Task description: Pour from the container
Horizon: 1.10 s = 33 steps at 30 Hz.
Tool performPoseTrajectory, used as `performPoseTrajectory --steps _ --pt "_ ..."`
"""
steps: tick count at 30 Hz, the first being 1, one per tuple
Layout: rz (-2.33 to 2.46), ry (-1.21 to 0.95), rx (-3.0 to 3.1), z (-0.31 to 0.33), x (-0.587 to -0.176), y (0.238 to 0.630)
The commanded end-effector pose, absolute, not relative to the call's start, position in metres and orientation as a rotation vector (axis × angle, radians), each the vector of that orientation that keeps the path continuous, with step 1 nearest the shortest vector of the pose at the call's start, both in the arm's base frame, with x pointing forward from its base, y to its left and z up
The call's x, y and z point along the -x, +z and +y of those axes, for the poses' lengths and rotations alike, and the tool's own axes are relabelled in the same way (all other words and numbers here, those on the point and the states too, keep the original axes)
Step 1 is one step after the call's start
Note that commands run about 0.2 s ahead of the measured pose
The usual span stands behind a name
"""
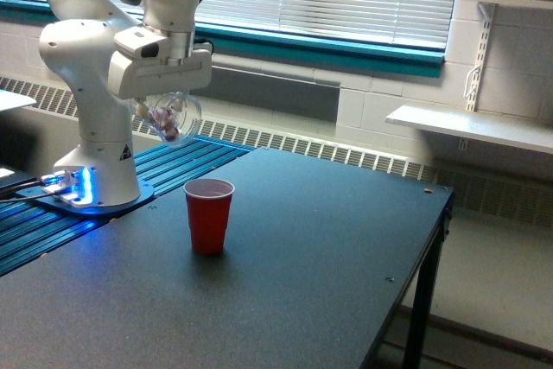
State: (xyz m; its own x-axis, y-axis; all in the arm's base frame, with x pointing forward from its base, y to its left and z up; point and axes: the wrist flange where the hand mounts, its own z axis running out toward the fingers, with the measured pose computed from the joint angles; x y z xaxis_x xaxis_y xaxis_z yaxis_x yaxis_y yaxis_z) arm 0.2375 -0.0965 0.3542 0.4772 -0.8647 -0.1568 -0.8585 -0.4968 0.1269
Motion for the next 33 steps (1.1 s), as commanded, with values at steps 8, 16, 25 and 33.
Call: performPoseTrajectory --steps 8,16,25,33 --pt "-1.555 -0.351 -2.642 -0.096 -0.242 0.331" --pt "-1.55 -0.363 -2.639 -0.095 -0.245 0.328" --pt "-1.518 -0.379 -2.66 -0.091 -0.246 0.326" --pt "-1.483 -0.37 -2.665 -0.087 -0.248 0.327"
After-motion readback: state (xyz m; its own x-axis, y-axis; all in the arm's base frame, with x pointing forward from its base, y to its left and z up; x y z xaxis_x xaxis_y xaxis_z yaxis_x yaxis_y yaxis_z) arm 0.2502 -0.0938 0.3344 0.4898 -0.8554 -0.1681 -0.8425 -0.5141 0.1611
